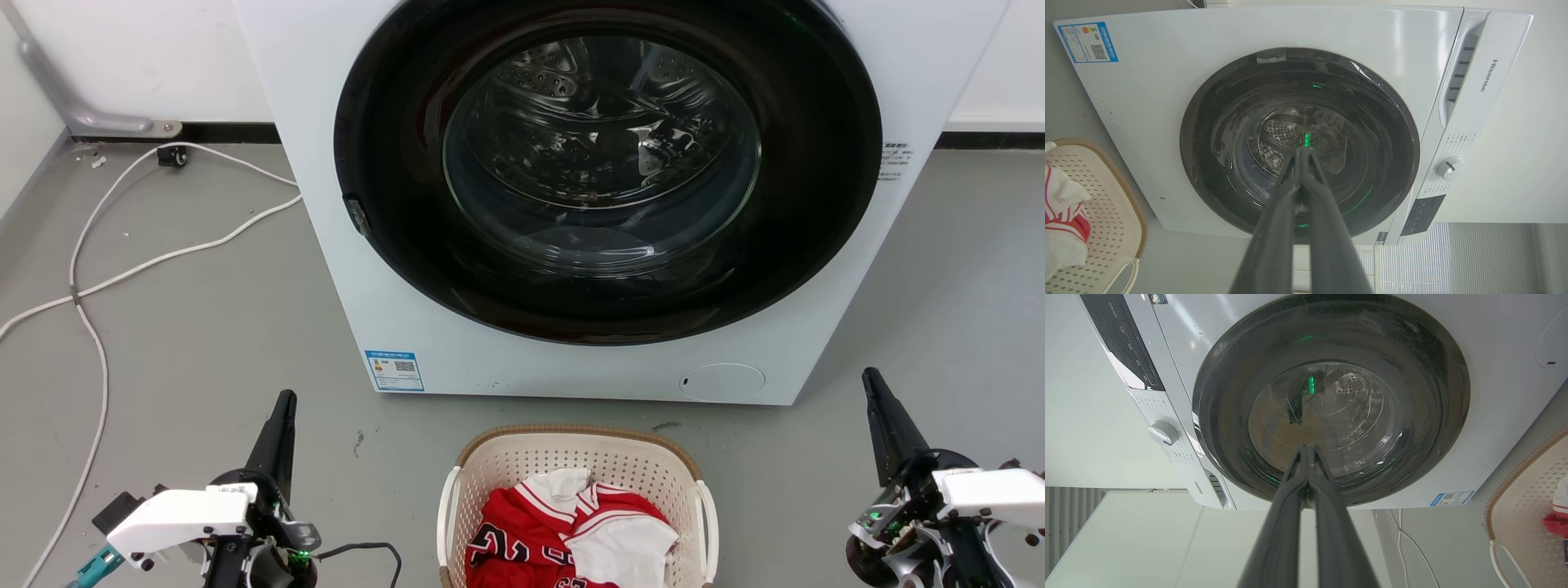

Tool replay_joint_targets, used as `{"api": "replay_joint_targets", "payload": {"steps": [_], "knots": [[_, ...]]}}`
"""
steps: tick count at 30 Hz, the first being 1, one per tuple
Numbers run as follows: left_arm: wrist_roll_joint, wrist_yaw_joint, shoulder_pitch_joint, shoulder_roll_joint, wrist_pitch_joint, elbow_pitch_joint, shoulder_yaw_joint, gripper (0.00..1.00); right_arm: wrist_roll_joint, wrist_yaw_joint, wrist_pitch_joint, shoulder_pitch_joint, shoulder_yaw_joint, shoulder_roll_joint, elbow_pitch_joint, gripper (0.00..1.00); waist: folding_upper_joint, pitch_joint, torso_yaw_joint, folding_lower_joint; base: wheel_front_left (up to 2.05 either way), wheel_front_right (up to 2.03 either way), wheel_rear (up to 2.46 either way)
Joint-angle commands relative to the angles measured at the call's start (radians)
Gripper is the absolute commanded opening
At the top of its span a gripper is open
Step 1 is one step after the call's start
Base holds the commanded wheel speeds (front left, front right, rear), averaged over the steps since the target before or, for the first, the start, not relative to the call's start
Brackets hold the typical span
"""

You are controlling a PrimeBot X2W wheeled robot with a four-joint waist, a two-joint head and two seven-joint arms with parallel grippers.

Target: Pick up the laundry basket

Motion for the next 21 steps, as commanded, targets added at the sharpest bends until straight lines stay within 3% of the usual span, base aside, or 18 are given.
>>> {"api": "replay_joint_targets", "payload": {"steps": [1, 21], "knots": [[0.001, -0.005, -0.009, -0.001, 0.004, 0.001, 0.003, 0.0, -0.003, 0.0, 0.005, -0.011, -0.002, 0.004, 0.001, 0.0, -0.0001, 0.0, 0.0, 0.0, 0.0, 0.0, 0.0], [0.005, -0.005, -0.009, -0.003, 0.006, 0.001, 0.006, 0.0, -0.005, 0.0, 0.005, -0.011, -0.004, 0.005, 0.001, 0.0, -0.0001, 0.0, 0.0, 0.0, 0.0, 0.0, 0.0]]}}
